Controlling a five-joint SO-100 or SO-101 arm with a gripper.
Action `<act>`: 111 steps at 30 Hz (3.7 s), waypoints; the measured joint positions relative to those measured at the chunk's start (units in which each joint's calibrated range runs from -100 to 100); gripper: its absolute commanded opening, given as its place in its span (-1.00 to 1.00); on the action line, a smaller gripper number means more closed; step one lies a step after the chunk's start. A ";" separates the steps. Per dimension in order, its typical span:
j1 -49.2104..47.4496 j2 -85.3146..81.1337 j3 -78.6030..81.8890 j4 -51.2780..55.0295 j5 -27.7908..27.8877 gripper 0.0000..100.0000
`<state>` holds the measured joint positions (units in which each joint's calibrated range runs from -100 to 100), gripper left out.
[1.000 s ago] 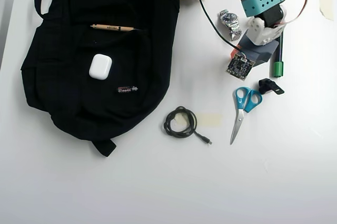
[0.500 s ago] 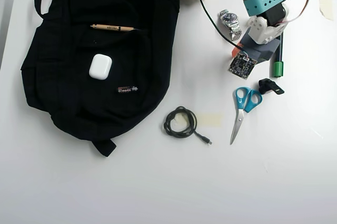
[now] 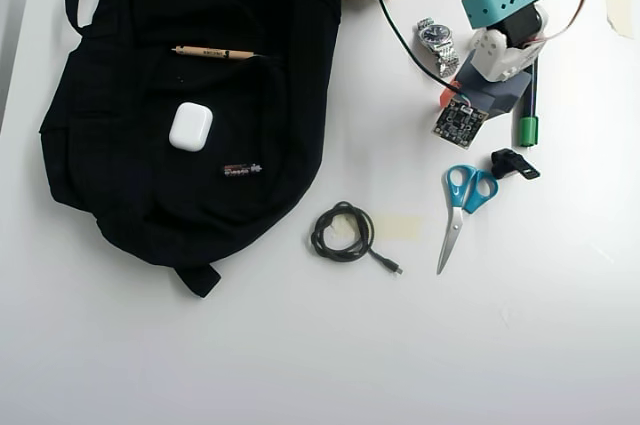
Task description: Put the usb stick into the black bag
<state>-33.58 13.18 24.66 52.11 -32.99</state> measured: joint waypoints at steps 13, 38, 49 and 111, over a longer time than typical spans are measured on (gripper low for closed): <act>-0.07 0.00 0.26 0.09 0.05 -0.75; 0.00 0.25 0.51 0.00 0.00 -0.93; 0.00 0.25 0.51 0.00 -0.05 -0.94; 21.80 -36.95 -2.22 34.51 14.26 -0.96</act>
<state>-11.78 -23.77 22.44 86.62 -18.73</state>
